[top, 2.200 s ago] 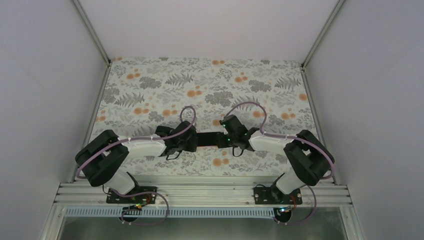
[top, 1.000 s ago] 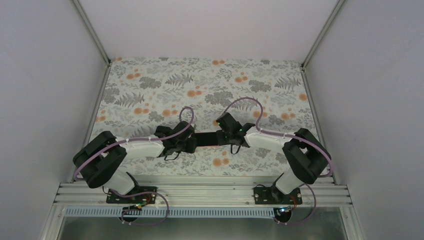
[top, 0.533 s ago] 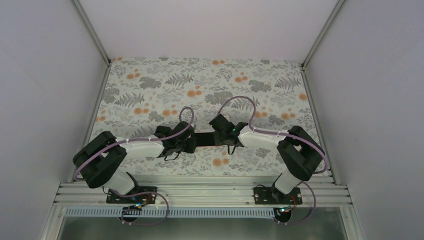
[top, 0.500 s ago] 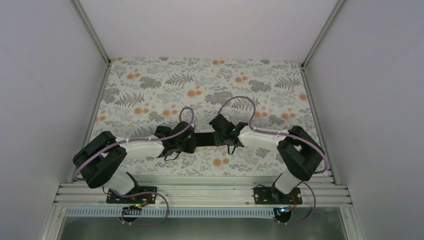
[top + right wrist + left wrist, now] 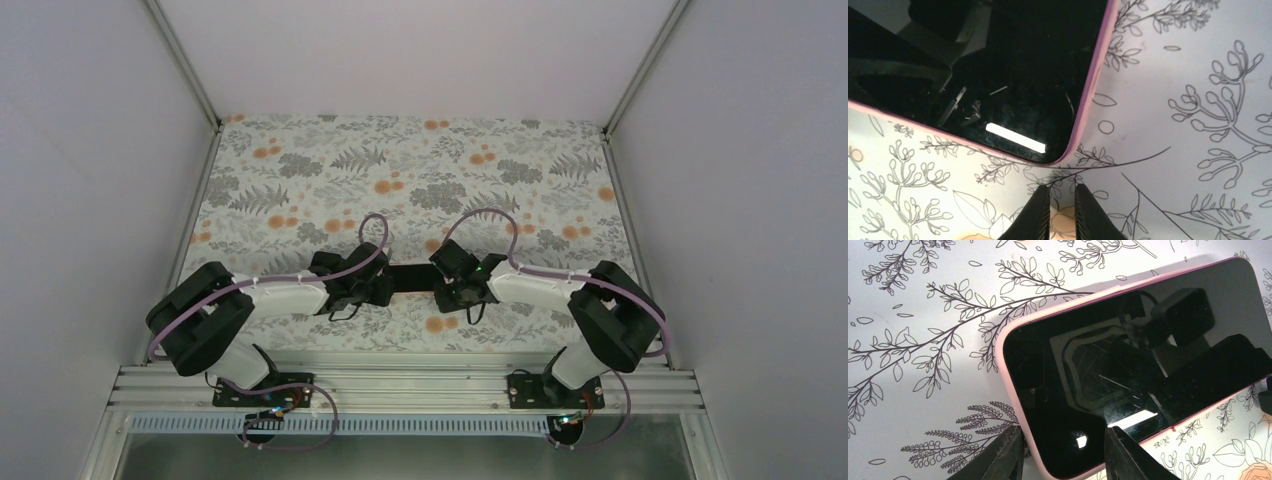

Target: Put the phone into the phone case

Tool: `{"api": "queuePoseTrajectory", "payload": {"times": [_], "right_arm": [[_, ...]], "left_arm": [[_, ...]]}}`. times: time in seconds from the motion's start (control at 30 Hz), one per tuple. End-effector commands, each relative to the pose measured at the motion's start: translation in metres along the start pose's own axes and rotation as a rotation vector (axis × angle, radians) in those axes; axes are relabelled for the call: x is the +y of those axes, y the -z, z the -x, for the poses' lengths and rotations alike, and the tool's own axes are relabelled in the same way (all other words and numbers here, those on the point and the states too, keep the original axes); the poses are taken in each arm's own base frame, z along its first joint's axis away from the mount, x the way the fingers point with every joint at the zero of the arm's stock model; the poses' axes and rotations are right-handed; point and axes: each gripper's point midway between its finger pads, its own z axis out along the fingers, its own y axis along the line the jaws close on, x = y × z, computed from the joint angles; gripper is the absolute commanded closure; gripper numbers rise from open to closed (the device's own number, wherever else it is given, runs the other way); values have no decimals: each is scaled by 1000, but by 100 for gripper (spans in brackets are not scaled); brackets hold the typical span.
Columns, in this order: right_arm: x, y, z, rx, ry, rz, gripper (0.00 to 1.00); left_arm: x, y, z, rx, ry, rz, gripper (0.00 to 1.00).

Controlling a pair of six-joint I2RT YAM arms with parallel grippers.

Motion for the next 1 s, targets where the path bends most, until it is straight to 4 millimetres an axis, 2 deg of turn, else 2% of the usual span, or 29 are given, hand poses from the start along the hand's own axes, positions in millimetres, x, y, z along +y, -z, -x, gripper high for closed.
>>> {"api": "queuePoseTrajectory", "payload": {"times": [0.0, 0.13, 0.37, 0.47, 0.6, 0.97], "right_arm": [[-22, -12, -37, 134, -8, -58, 87], [-24, -7, -24, 99, -26, -65, 87], [-17, 30, 16, -36, -46, 28, 78], [-8, 36, 27, -61, -50, 102, 77], [-4, 35, 36, -73, -58, 140, 77], [-3, 20, 46, -55, -60, 190, 78]], "left_arm": [[14, -8, -38, 128, -16, 36, 59], [13, -7, -38, 128, -16, 32, 59], [13, -6, -36, 123, -18, 36, 59], [13, -7, -36, 125, -19, 37, 59], [13, -7, -37, 128, -21, 36, 59], [13, -8, -37, 128, -25, 33, 59]]}}
